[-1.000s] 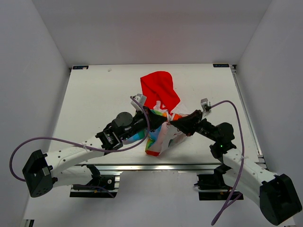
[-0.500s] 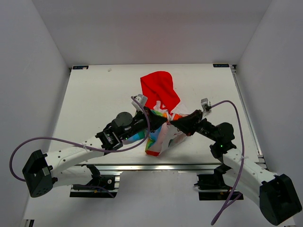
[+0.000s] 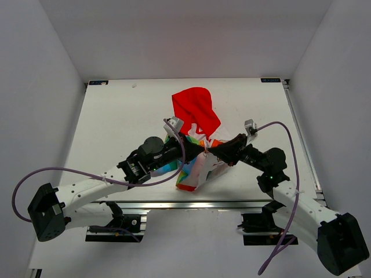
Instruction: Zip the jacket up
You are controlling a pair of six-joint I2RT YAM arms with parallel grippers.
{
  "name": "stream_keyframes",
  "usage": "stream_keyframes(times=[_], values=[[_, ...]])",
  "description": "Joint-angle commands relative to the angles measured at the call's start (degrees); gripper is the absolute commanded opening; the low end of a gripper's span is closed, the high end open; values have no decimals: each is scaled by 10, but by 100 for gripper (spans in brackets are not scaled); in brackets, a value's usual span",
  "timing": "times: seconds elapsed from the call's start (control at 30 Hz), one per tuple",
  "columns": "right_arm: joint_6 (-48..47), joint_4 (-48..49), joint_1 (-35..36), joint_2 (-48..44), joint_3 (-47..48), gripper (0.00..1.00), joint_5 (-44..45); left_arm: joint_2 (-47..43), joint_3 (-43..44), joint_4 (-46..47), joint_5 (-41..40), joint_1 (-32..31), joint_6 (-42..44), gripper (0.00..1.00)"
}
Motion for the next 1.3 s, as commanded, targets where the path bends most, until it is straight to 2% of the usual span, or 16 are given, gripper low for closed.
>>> stream_keyframes(times=[0.0,0.2,0.4,0.63,0.73,0.77,0.87,0.93,0.97,1.03,1.07,1.1,1.27], values=[[-13,32,-7,-1,38,0,17,-11,8,-40,47,-4,22,0],[-1,44,-9,0,44,0,27,4,10,-55,82,-4,35,0],[0,3,-12,-2,61,0,45,-4,-4,-76,88,-4,46,0],[4,-39,-11,27,73,0,-79,-20,-18,-68,57,-4,20,0],[0,-55,-11,25,57,0,-94,-23,-10,-84,45,-4,8,21],[-3,-64,-11,22,55,0,-94,-25,-8,-89,48,-4,8,35],[-10,-80,-11,14,43,0,-93,-39,-14,-101,74,-4,10,53],[-10,-84,-11,9,38,0,-94,-56,-20,-116,88,-4,8,61],[-10,-86,-11,9,35,0,-94,-60,-26,-122,90,-4,4,73],[-9,-85,-10,10,31,0,-99,-72,-30,-136,90,-4,-5,82],[-8,-85,-10,10,28,0,-101,-75,-32,-136,92,-4,-8,94],[-7,-85,-10,11,25,0,-106,-79,-34,-136,91,-4,-15,98],[-2,-83,-10,11,21,0,-118,-92,-25,-136,80,-3,-16,98]])
